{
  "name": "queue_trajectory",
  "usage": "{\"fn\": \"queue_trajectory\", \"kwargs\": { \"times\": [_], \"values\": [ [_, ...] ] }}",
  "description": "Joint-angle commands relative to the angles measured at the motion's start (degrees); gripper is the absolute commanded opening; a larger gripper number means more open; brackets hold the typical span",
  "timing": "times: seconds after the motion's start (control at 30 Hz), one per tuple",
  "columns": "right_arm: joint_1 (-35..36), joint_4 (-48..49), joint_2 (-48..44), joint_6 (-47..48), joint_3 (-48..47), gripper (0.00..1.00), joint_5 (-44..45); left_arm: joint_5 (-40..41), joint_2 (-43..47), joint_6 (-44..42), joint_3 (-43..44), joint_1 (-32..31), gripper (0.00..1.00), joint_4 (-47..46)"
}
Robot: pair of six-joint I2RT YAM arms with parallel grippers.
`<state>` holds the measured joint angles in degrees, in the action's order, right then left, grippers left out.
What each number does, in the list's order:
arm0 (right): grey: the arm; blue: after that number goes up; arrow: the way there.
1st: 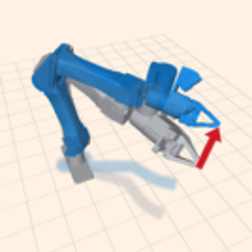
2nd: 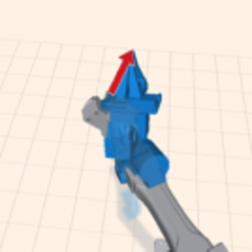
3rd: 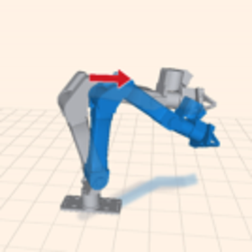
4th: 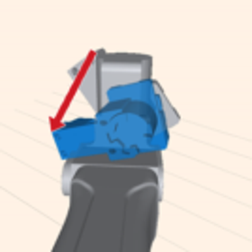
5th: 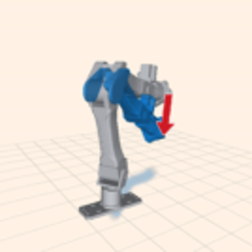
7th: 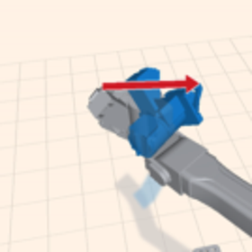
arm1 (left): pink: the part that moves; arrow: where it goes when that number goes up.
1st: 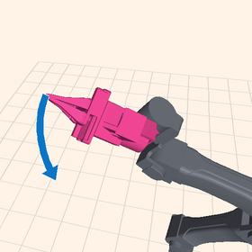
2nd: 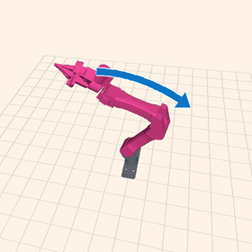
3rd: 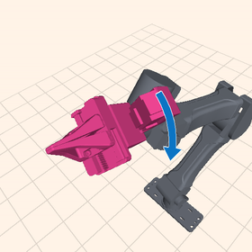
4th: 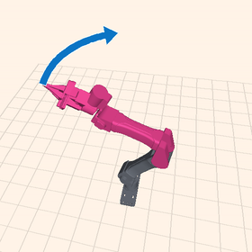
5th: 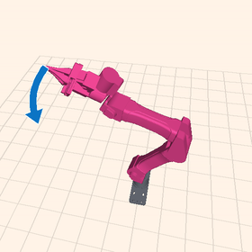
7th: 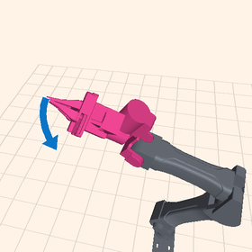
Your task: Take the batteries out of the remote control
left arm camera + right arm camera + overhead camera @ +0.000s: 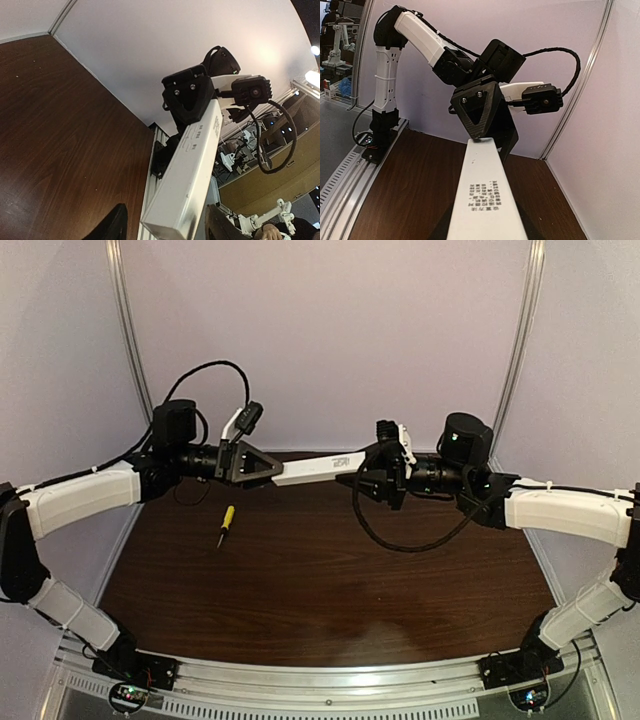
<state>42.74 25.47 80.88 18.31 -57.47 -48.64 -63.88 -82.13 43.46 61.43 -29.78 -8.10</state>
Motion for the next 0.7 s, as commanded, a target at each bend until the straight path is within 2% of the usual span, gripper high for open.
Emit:
{"fn": "queue_trajectory", "kwargs": {
  "times": [0.0, 0.3, 0.67],
  "values": [
    [-0.2, 3.3, -1.0, 0.1, -0.4, 0.0, -0.9, -1.6, -1.0, 1.9, 2.1, -1.2, 0.54, -2.7],
    [-0.1, 3.5, -0.7, 0.4, -0.7, 0.0, -1.0, -1.6, -2.0, 6.8, 1.0, -1.7, 0.48, -7.7],
    [0.0, 3.3, 0.0, 2.2, -0.5, 0.0, 0.6, -1.5, -3.1, 9.2, 0.9, -2.2, 0.52, -9.5]
  ]
}}
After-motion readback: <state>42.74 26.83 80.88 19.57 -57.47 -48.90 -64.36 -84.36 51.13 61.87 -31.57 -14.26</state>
